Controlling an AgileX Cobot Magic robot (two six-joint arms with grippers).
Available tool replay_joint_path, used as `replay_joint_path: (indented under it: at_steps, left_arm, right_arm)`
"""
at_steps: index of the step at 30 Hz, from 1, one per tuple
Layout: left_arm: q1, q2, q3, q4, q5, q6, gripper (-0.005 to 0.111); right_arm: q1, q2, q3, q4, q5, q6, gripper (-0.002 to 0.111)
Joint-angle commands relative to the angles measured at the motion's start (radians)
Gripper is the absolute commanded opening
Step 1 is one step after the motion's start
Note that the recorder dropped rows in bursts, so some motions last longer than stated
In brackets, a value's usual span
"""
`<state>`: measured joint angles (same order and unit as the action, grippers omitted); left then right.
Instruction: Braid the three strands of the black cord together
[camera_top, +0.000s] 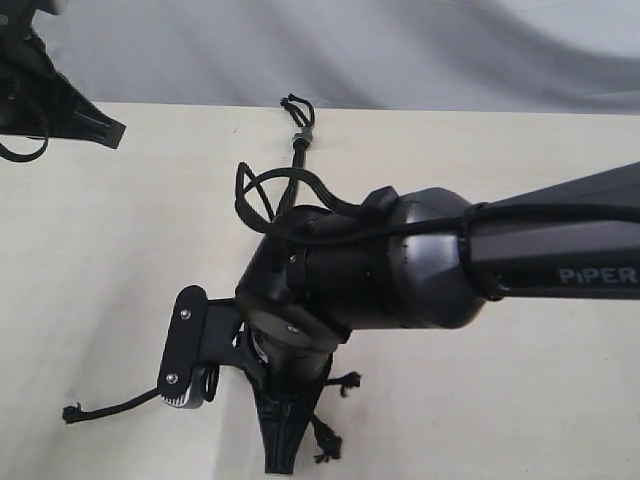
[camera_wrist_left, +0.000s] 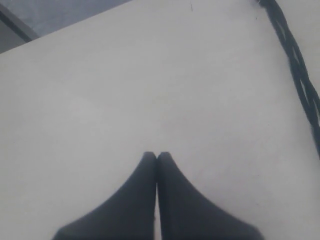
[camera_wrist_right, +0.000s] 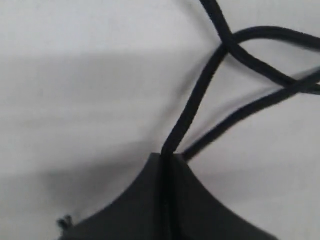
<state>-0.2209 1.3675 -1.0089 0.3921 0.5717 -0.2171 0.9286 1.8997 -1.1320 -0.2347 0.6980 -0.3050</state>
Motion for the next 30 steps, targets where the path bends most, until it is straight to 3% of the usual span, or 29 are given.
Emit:
replay_joint_path:
  at_steps: [1, 11, 17, 25, 30]
  left_arm:
    - [0.000, -0.007, 0.002, -0.012, -0.004, 0.000, 0.000]
    - [0.000, -0.007, 0.002, -0.012, -0.004, 0.000, 0.000]
    - [0.000, -0.007, 0.002, -0.012, -0.006, 0.000, 0.000]
    - [0.000, -0.007, 0.002, -0.012, -0.006, 0.000, 0.000]
    - [0.000, -0.007, 0.002, -0.012, -0.006, 0.000, 0.000]
  right_arm:
    - [-0.015, 0.008, -0.007, -0.203, -0.044, 0.014, 0.000]
    - [-0.060, 0.102, -0.007, -0.202, -0.089, 0.063, 0.000]
    - [-0.019, 0.104, -0.007, -0.071, -0.075, 0.035, 0.000]
    - [0.111, 0.097, -0.007, 0.052, -0.008, -0.112, 0.000]
    - [0.077, 0.046, -0.007, 0.028, -0.014, -0.116, 0.000]
